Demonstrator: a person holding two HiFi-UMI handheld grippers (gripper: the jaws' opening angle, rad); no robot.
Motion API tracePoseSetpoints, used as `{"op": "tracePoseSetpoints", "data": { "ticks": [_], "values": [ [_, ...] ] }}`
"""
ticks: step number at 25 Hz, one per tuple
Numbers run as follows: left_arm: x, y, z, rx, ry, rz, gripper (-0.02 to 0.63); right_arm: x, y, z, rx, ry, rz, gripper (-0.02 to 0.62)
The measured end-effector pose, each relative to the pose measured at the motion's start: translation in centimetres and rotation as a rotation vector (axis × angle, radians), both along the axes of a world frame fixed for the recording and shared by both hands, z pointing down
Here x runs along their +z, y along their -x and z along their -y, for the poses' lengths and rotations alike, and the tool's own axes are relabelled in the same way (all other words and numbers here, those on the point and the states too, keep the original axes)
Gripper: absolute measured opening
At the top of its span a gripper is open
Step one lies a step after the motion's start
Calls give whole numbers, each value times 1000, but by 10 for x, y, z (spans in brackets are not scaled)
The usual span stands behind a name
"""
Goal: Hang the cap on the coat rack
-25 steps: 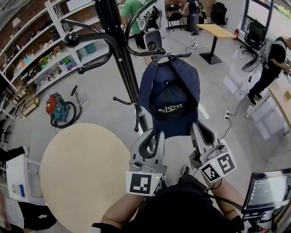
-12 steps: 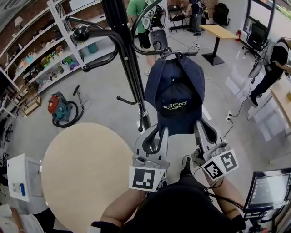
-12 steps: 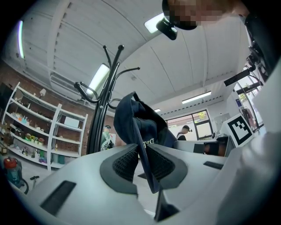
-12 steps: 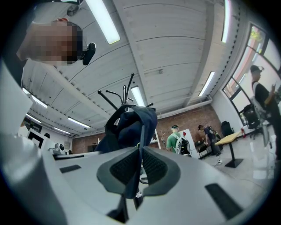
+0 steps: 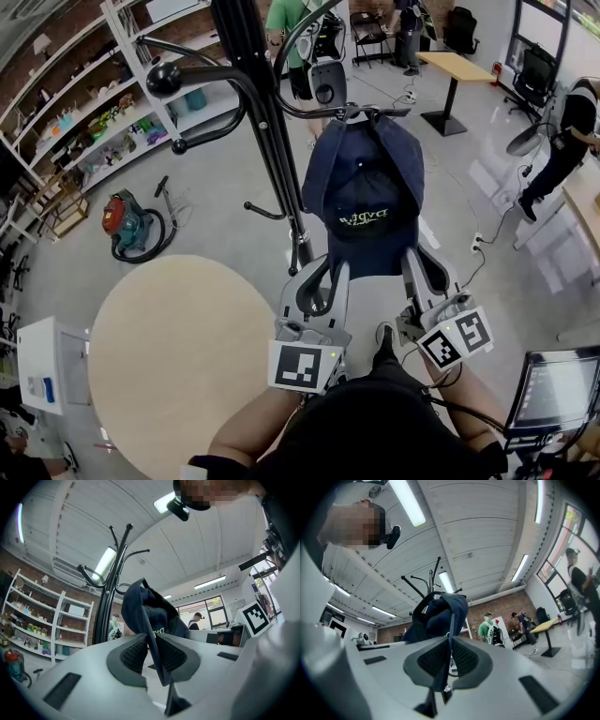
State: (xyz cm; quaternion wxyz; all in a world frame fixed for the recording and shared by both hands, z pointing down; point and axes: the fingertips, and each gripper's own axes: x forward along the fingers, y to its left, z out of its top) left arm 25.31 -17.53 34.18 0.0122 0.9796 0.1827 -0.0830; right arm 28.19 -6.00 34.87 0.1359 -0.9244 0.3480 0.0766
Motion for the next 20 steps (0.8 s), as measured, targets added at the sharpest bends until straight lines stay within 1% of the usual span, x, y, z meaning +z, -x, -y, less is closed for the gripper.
{"op": "tracePoseSetpoints", "data": {
  "ticks": [6, 20],
  "values": [
    [2, -5, 2, -15, 0, -1, 62, 3, -8, 2, -17, -3, 3, 31],
    [10, -27, 8, -95, -4, 21, 63, 11, -41, 12, -96, 3, 33, 31]
  ]
}}
